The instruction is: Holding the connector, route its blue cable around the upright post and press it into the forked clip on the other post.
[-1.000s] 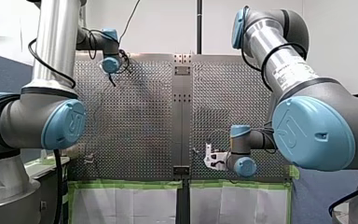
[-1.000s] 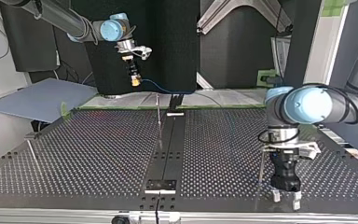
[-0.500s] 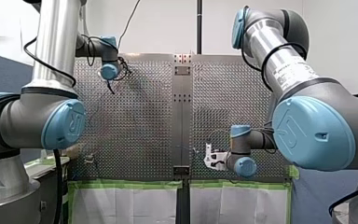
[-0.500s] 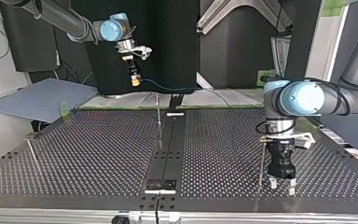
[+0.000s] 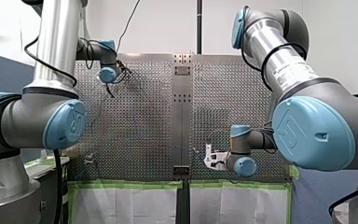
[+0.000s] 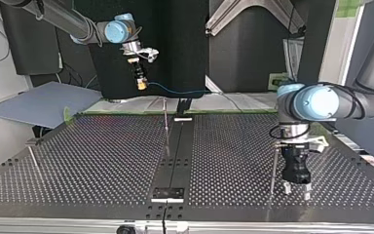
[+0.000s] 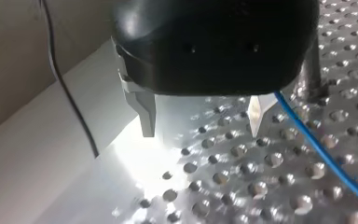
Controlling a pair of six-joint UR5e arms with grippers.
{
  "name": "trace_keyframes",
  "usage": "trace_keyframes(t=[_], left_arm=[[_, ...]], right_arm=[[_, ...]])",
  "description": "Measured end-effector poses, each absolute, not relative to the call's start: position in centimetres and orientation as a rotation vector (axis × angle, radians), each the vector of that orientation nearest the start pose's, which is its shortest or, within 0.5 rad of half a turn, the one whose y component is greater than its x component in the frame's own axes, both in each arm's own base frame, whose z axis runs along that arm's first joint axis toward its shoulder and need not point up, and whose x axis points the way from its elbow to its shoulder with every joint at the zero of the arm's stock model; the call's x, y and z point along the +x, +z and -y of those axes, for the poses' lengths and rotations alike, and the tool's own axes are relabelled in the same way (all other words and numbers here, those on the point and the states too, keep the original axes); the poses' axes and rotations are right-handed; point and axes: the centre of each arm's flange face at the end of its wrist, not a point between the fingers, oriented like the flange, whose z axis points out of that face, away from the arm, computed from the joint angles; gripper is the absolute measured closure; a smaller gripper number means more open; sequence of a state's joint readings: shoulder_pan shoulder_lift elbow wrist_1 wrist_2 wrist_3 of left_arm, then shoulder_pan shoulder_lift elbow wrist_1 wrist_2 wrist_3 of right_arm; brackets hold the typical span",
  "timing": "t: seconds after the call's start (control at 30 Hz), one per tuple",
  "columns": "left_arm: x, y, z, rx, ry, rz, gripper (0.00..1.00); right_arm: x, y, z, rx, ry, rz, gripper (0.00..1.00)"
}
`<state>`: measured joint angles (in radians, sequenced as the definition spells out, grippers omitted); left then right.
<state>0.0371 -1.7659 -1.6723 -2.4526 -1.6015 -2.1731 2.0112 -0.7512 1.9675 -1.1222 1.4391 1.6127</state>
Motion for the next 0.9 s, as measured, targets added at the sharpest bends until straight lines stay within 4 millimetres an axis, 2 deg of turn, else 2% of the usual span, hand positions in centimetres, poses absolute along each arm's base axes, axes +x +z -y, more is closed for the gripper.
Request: trace_keyframes(t=[0.3, 0.9], left_arm=[[59.3, 40.8, 10.1, -0.42, -0.497, -1.118, 0.02], [58.4, 38.2, 9.4, -0.426, -0.458, -1.169, 0.02]], right_arm=[[36.1, -2.4, 42.2, 1.695, 1.583, 0.98, 1.0], [36.1, -2.4, 42.2, 1.696, 1.583, 0.977, 1.0]])
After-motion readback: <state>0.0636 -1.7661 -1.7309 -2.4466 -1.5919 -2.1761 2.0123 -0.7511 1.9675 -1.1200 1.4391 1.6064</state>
